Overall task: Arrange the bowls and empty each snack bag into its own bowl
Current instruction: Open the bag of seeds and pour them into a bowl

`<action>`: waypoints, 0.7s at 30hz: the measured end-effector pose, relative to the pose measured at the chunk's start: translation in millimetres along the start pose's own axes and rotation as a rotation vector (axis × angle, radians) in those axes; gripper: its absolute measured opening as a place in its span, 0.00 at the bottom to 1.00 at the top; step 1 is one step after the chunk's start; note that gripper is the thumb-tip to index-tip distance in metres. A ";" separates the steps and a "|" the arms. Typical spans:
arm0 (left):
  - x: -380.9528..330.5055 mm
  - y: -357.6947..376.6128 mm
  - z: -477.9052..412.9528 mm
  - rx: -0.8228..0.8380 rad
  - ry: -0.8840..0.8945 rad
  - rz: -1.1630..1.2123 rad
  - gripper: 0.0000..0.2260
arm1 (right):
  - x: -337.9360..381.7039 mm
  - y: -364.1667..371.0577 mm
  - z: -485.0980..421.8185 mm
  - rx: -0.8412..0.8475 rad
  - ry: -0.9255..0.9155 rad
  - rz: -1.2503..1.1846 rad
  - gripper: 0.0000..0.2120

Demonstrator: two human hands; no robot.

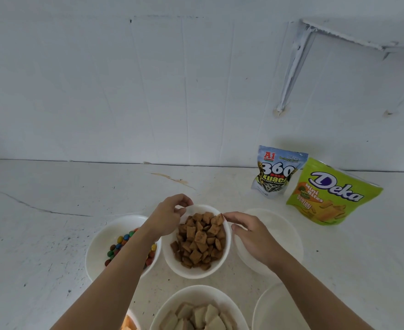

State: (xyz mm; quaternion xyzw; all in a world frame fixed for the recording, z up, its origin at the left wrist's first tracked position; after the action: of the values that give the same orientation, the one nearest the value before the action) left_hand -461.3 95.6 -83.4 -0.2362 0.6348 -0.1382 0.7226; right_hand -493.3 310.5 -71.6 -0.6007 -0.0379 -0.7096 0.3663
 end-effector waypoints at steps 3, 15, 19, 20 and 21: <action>-1.0 0.7 -0.4 0.002 -0.005 0.002 0.14 | -3.1 -2.2 -0.2 -0.023 0.023 -0.043 0.22; -5.3 -0.7 0.4 0.013 -0.008 -0.009 0.13 | 0.1 1.3 3.0 0.048 0.022 -0.040 0.23; -6.4 -0.3 -0.8 0.031 -0.008 -0.028 0.12 | -3.6 -8.7 -0.4 -0.052 0.026 -0.072 0.22; -7.2 0.3 -1.3 0.039 -0.006 -0.030 0.12 | -3.1 -9.3 -0.9 -0.056 0.020 -0.060 0.22; -8.5 1.0 -1.6 0.047 -0.003 -0.031 0.13 | -2.0 -9.4 -1.0 -0.053 0.015 -0.046 0.22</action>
State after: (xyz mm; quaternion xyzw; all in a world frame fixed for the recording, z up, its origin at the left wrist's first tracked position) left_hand -464.3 100.4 -76.8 -0.2291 0.6264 -0.1642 0.7267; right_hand -499.4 317.8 -70.0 -0.6036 -0.0300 -0.7232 0.3343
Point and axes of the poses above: each hand's wrist, its own z-axis away from the middle knuckle, its own y-axis out of the palm, x = y × z, the point moved 10 cm from there along -z, towards the middle knuckle, and after that the axes turned 8 degrees about y, right-handed, at the moved point
